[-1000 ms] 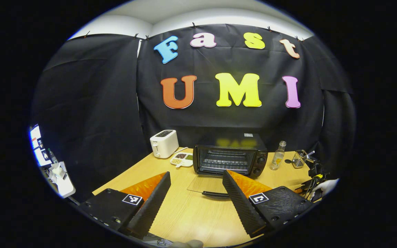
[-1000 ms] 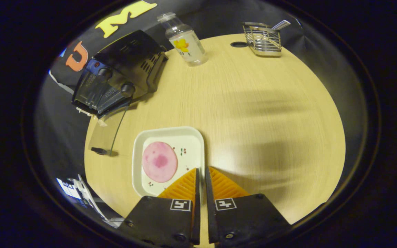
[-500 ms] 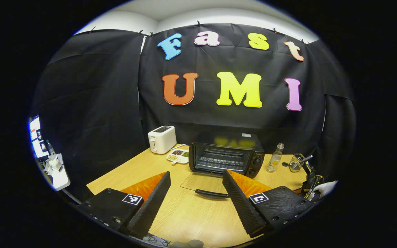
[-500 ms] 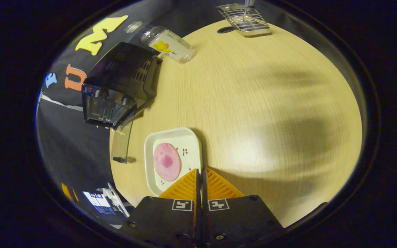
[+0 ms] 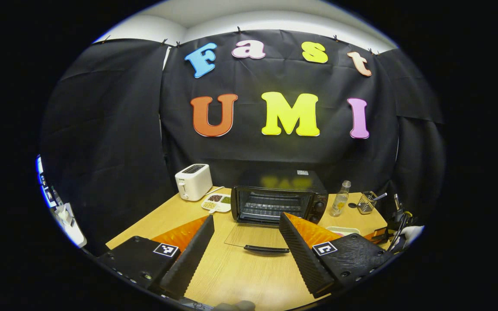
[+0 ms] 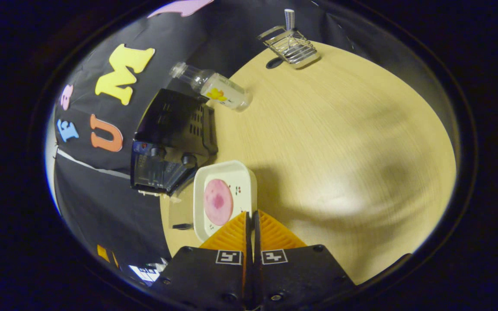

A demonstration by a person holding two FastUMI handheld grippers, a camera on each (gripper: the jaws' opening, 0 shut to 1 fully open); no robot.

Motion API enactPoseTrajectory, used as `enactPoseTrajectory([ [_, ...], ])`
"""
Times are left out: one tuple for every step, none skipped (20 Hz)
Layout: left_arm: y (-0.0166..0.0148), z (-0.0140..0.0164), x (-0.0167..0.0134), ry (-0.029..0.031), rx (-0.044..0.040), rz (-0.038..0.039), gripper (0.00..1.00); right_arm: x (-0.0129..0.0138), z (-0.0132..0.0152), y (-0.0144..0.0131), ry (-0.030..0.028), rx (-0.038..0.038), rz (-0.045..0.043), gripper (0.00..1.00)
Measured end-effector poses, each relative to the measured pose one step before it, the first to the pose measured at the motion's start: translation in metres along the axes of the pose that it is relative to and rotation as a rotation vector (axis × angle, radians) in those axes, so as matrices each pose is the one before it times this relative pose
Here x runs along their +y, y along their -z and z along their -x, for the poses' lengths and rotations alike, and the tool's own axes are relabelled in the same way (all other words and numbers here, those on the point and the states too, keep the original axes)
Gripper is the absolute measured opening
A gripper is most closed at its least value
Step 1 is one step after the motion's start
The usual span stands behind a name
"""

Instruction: Open the electric oven with the left hand, put the food in, and close the electric oven.

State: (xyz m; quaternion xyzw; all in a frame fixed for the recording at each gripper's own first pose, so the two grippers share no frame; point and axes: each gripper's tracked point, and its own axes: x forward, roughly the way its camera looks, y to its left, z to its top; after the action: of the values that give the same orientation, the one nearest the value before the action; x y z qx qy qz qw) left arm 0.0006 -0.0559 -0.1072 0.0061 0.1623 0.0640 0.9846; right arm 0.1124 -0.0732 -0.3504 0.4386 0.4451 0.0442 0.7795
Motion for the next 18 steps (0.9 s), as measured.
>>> enactPoseTrajectory([
  [-0.00188, -0.00339, 0.00356, 0.01964, -0.00213, -0.0054, 0.97, 0.00951, 0.00279, 0.00033, -0.00816, -0.02525, -0.01985, 0.04],
  [-0.00195, -0.00256, 0.00482, 0.01701, -0.00648, -0.00465, 0.97, 0.01174, 0.00258, 0.00145, -0.01058, -0.02371, -0.02407, 0.04],
  [0.00019, -0.003, 0.00509, 0.01598, 0.00425, -0.00813, 0.97, 0.01206, 0.00256, 0.00377, -0.01162, -0.02146, -0.02367, 0.04],
  [0.00051, -0.00324, 0.00684, 0.01408, -0.00078, -0.00749, 0.97, 0.01215, 0.0002, 0.00421, -0.01144, -0.02184, -0.02136, 0.04],
  [-0.00201, -0.00293, 0.00758, 0.01472, -0.00426, -0.00607, 0.97, 0.01014, 0.00037, 0.00617, -0.00344, -0.02289, -0.02453, 0.04],
  [0.00068, -0.00238, 0.0066, 0.01347, 0.00489, -0.003, 0.97, 0.01064, -0.00148, 0.00668, -0.00647, -0.02259, -0.02413, 0.04],
  [0.00164, -0.00224, 0.00748, 0.01257, 0.0048, -0.00149, 0.97, 0.01046, -0.00253, 0.01049, -0.00634, -0.01449, -0.0221, 0.04],
  [0.00084, -0.00152, 0.00799, 0.01268, 0.00129, -0.00211, 0.97, 0.01152, -0.00379, 0.01029, -0.01486, -0.01598, -0.02385, 0.04],
  [0.00061, -0.001, 0.00785, 0.01067, 0.00411, -0.00569, 0.97, 0.00918, -0.00506, 0.01157, -0.01463, -0.01382, -0.02352, 0.04],
  [0.0028, -0.00137, 0.00882, 0.00756, 0.00518, -0.00769, 0.97, 0.00761, -0.00567, 0.01303, -0.0098, -0.01062, -0.02411, 0.04],
  [0.0023, -0.00039, 0.00866, 0.00711, 0.00476, -0.00693, 0.97, 0.00596, -0.00869, 0.01291, -0.00383, -0.01448, -0.02477, 0.04],
  [0.00196, -0.00017, 0.00731, 0.00639, 0.00407, -0.00465, 0.97, 0.0027, -0.00747, 0.01209, 0.0022, -0.01661, -0.0242, 0.04],
  [0.00195, -0.00019, 0.00699, 0.00597, 0.00603, -0.00444, 0.97, 0.00224, -0.00671, 0.01279, 0.00377, -0.01647, -0.02602, 0.04],
  [0.00148, 0.00119, 0.00733, 0.00078, 0.00154, -0.00361, 0.97, 0.00166, -0.00746, 0.01463, 0.00415, -0.00818, -0.01737, 0.04],
  [0.001, 0.00149, 0.007, -0.00231, 0.00149, -0.0021, 0.97, 0.00105, -0.00831, 0.01464, 0.005, -0.00044, -0.00948, 0.04],
  [0.00158, 0.00136, 0.00768, -0.00239, 0.0038, -0.00159, 0.96, 0.00078, -0.00774, 0.01556, 0.00719, 0.01582, 0.00216, 0.04],
  [0.00079, 0.00198, 0.00653, -0.00706, 0.00166, -0.00279, 0.96, 0.00183, -0.00615, 0.01517, -0.00162, 0.0127, 0.00085, 0.04],
  [0.00005, 0.00091, 0.00497, -0.0045, -0.0023, -0.00363, 0.97, 0.00193, -0.00629, 0.01346, -0.00368, 0.00983, -0.00333, 0.04],
])
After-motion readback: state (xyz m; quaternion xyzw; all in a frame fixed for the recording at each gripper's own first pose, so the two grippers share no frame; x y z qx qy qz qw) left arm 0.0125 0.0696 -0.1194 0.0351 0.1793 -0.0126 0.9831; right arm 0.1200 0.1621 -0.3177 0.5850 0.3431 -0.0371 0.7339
